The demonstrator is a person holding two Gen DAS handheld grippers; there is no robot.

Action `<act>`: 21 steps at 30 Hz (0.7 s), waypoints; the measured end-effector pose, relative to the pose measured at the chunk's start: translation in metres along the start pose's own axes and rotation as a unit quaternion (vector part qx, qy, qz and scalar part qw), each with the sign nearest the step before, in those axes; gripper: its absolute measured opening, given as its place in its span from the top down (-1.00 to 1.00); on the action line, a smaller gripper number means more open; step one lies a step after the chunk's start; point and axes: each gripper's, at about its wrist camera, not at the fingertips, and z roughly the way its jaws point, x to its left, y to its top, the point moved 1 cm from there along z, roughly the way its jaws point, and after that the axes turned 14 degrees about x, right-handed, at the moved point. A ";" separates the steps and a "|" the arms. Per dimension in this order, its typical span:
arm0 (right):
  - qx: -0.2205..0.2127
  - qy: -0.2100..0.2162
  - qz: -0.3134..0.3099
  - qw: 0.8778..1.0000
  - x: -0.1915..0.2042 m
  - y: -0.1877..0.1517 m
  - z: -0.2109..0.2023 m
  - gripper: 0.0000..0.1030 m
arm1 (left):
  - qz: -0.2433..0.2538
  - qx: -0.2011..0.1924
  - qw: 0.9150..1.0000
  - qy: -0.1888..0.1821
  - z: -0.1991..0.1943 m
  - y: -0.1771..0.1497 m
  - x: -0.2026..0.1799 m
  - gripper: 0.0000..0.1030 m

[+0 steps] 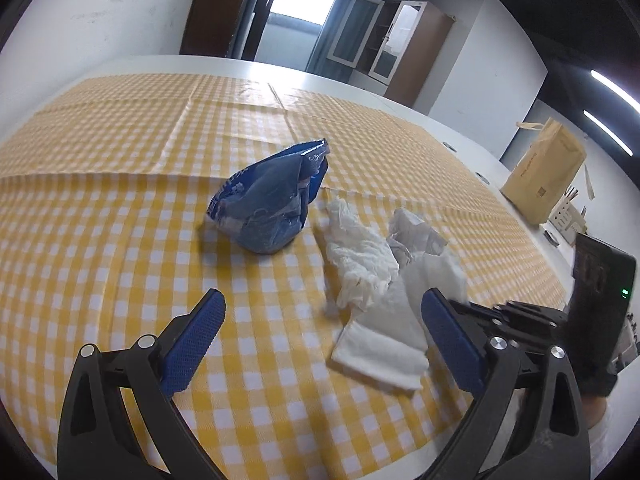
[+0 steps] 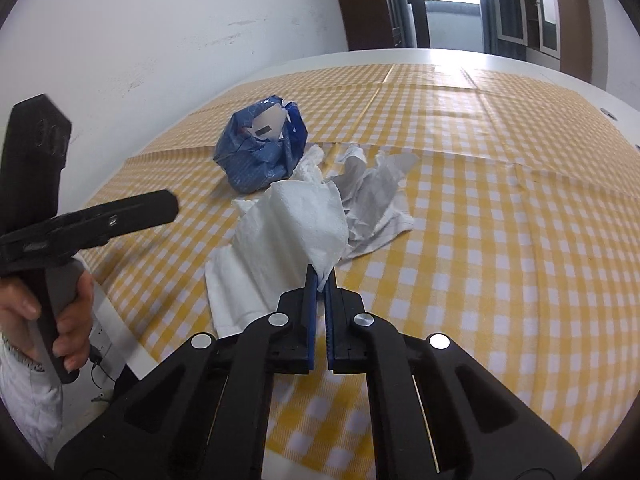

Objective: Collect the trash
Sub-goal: 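Grasp the white tissue with the left tool while the right tool grasps the white paper towel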

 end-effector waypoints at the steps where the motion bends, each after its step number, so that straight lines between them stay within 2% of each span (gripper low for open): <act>1: -0.003 0.000 0.001 1.000 -0.001 -0.003 -0.004 0.94 | 0.004 0.001 1.000 0.003 0.003 0.002 -0.003 -0.83; 7: -0.011 -0.006 0.014 1.000 -0.009 -0.023 -0.021 0.94 | 0.020 0.021 1.000 0.012 0.025 0.011 -0.019 -0.67; 11: -0.017 -0.013 0.026 0.999 -0.015 -0.037 -0.028 0.95 | 0.023 0.029 0.999 0.015 0.034 0.015 -0.023 -0.43; 15: -0.026 -0.017 0.033 0.999 -0.021 -0.051 -0.039 0.95 | 0.023 0.041 0.999 0.010 0.046 0.016 -0.026 -0.30; 16: -0.027 -0.015 0.037 0.999 -0.024 -0.053 -0.041 0.95 | 0.027 0.045 0.999 0.007 0.050 0.016 -0.029 -0.17; 17: -0.029 -0.012 0.040 0.999 -0.025 -0.056 -0.043 0.95 | 0.031 0.049 0.998 0.007 0.053 0.015 -0.031 0.19; 18: -0.030 -0.011 0.043 0.999 -0.025 -0.057 -0.044 0.95 | 0.034 0.053 0.998 0.010 0.055 0.014 -0.032 0.42; 19: -0.032 -0.011 0.045 0.998 -0.024 -0.059 -0.045 0.95 | 0.035 0.054 0.998 0.019 0.056 0.013 -0.034 0.76; 20: -0.033 -0.010 0.047 0.998 -0.023 -0.061 -0.046 0.95 | 0.036 0.050 0.998 0.024 0.054 0.012 -0.035 0.85; 21: -0.033 -0.010 0.046 0.998 -0.022 -0.062 -0.046 0.95 | 0.037 0.047 0.998 0.023 0.053 0.012 -0.036 0.86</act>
